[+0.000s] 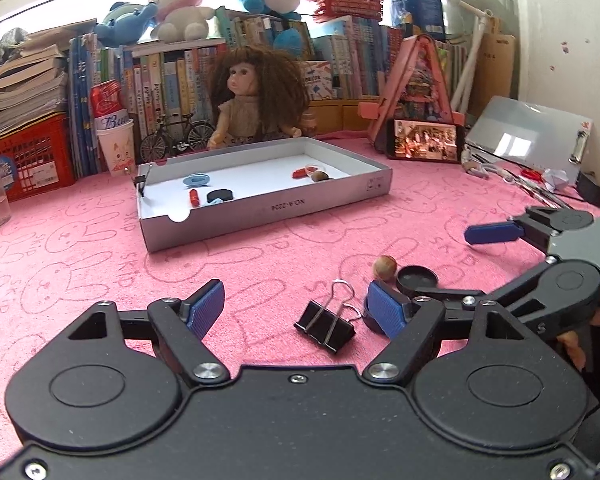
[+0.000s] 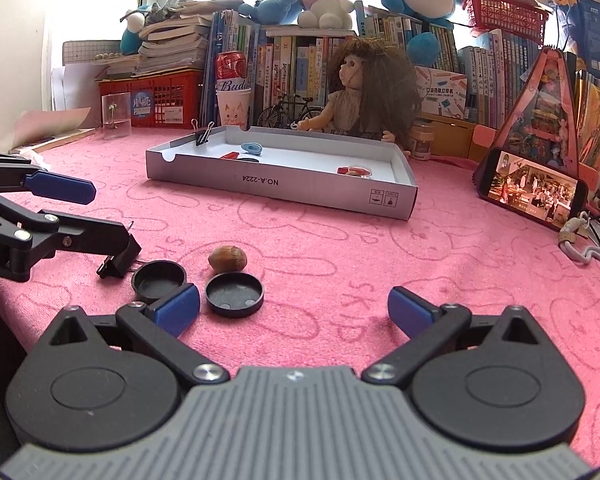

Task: Organize rigid objects
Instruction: 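Grasp the black binder clip with the left tool while the right tool grasps a black round cap, then carry the binder clip with the left tool while the right tool carries the cap over the tray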

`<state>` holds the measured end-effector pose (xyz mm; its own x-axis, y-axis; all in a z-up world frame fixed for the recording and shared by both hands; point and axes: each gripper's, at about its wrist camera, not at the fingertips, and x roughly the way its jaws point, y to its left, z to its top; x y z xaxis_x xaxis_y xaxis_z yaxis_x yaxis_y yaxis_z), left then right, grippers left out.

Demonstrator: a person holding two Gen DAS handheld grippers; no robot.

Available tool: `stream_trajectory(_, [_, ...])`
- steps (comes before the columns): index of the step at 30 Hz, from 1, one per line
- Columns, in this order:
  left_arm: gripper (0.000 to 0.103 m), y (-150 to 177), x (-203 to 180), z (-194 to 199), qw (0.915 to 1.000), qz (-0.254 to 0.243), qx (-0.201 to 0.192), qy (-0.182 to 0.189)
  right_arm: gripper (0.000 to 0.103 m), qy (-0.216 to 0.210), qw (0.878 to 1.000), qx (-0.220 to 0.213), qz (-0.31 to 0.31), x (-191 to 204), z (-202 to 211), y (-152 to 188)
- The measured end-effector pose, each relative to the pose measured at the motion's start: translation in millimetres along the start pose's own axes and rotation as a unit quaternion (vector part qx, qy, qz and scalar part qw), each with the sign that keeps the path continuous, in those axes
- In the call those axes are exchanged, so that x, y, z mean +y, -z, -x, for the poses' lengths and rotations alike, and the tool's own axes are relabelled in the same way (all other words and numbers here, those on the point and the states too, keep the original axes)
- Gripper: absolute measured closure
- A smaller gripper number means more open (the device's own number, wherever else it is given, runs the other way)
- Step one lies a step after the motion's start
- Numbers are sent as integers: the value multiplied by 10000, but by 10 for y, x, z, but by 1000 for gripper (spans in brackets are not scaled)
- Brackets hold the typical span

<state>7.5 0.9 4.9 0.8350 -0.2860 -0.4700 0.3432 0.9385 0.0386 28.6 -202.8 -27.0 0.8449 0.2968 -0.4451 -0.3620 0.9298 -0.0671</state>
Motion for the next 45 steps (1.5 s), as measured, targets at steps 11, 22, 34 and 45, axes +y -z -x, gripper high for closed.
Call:
stream_trajectory(11, [46,89,-52,-104,9992,-260,223,185,4,-122,9999,27,-110,-10,-5,17])
stream_trajectory(22, [68,99,-35,-177,9992,-82,253,315,26,-402,9992,-76,-15,50,39,13])
stream_trajectory(34, [68,63,23,-192,9995,139,245,109,66,-207,9996,-165,34,118,14,-19])
stream_trajectory(45, [68,-34,66,-264,9988,440,213,-63,66,58,9998,-120,-160,30,-34,-76])
